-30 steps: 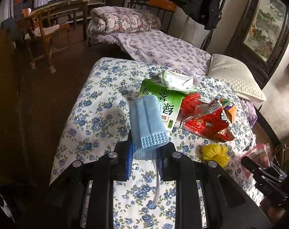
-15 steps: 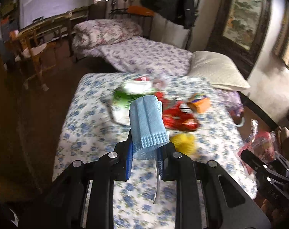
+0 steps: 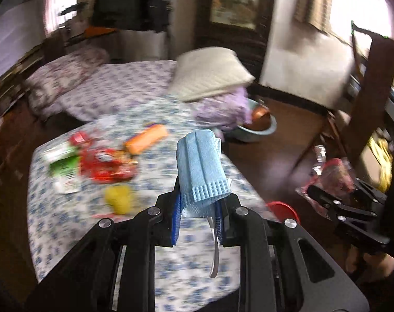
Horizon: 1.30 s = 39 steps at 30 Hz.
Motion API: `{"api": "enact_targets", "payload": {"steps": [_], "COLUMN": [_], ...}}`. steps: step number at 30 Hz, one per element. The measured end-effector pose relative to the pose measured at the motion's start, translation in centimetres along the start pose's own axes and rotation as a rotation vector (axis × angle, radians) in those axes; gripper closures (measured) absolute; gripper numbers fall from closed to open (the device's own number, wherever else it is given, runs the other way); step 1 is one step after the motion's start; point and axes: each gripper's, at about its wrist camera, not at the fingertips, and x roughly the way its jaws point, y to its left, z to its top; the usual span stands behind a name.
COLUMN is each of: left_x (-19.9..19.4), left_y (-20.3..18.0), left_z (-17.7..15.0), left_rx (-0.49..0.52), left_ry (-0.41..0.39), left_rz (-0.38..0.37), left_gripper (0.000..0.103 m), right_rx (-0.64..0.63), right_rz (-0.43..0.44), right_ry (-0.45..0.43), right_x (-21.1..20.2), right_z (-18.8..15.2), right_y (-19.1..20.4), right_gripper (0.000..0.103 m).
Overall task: Collect trash
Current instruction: 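Carry mask and plastic bag to the red wastebasket and open both grippers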
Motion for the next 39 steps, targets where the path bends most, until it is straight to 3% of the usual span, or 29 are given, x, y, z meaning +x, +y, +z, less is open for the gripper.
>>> {"api": "enact_targets", "payload": {"steps": [9, 12, 17, 24, 28, 39], "left_x": [6.4, 8.4, 12.6, 19.3, 22.3, 28.6], "left_y": [-12.8, -16.5, -21.9, -26.1, -26.6, -28.4], "left_z": [0.3, 0.3, -0.3, -2.3, -3.5, -6.6], "left_rx": [0.191, 0.254, 0.332, 0.364, 0.358, 0.381], "left_ry": [0.165, 0.21, 0.298, 0.461, 0.525, 0.672], "left_rz": [-0.176, -0.171, -0.241, -0.298, -0.308, -0.273], "left_gripper": [0.079, 0.079, 0.079, 0.079, 0.079, 0.079], "right_rx": [0.179, 0.249, 0.3, 0.38, 0.415, 0.446], "right_rz": [-0.101, -0.112, -0.15, -0.197, -0.207, -0.202], "right_ry": [0.107, 0.143, 0.181, 0.259, 0.311, 0.391], "right_x": [2.3, 3.0, 4.6, 7.6, 9.6, 14.1], "right_z": [-6.0, -8.0, -10.2, -14.2, -16.4, -19.7], "right_y": [-10.8, -13.7, -17.1, -21.5, -23.0, -24.5], "right_gripper": [0.048, 0.048, 0.048, 0.048, 0.048, 0.048]}}
